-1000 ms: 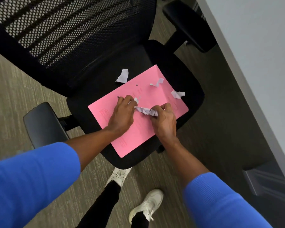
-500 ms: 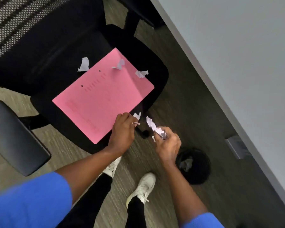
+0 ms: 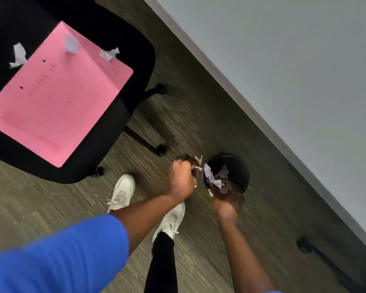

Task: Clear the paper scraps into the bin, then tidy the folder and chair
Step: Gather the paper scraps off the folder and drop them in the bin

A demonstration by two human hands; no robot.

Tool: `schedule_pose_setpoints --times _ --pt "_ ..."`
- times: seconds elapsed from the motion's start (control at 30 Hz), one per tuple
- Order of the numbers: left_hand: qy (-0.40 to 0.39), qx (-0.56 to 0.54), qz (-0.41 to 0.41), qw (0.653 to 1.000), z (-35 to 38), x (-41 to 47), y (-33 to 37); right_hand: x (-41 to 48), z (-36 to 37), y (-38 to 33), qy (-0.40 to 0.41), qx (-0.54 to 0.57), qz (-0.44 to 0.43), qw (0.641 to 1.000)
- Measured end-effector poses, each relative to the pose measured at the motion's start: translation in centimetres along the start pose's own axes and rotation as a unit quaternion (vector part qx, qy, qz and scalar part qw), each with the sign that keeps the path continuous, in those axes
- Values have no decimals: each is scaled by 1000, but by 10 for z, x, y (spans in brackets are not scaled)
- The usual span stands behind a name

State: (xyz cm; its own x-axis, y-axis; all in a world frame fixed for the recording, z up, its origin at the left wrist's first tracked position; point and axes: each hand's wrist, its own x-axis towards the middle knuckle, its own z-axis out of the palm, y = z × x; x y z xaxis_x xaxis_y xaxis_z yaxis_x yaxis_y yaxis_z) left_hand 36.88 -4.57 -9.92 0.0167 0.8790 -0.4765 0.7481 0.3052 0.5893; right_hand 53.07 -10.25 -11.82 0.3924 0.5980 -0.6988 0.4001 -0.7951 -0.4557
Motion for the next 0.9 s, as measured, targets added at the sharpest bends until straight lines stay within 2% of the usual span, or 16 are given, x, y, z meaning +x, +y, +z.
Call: schedule_pose_setpoints --times 0.07,0.13,0.3,0.47,0.6,0.67,0.77,0.9 --pt "-9 -5 13 1000 24 0 10 12 -6 13 113 15 -66 991" --pt "-12 -3 18 1000 43 5 22 23 -11 22 164 40 -89 982" --pt "-37 -78 -78 993 98 29 32 66 -23 52 158 19 -46 986" --pt "-71 -85 -73 991 151 58 33 110 -33 71 147 -50 27 987" --pt "-89 -68 -77 991 181 81 36 139 -39 87 88 -44 41 994" --pt "-118 -64 -63 989 194 91 35 147 -37 90 115 -68 44 990" --pt "-192 -35 -41 980 206 101 33 153 -34 89 126 -15 51 991" --pt "-214 -32 -82 973 216 108 29 164 -33 97 95 5 53 994"
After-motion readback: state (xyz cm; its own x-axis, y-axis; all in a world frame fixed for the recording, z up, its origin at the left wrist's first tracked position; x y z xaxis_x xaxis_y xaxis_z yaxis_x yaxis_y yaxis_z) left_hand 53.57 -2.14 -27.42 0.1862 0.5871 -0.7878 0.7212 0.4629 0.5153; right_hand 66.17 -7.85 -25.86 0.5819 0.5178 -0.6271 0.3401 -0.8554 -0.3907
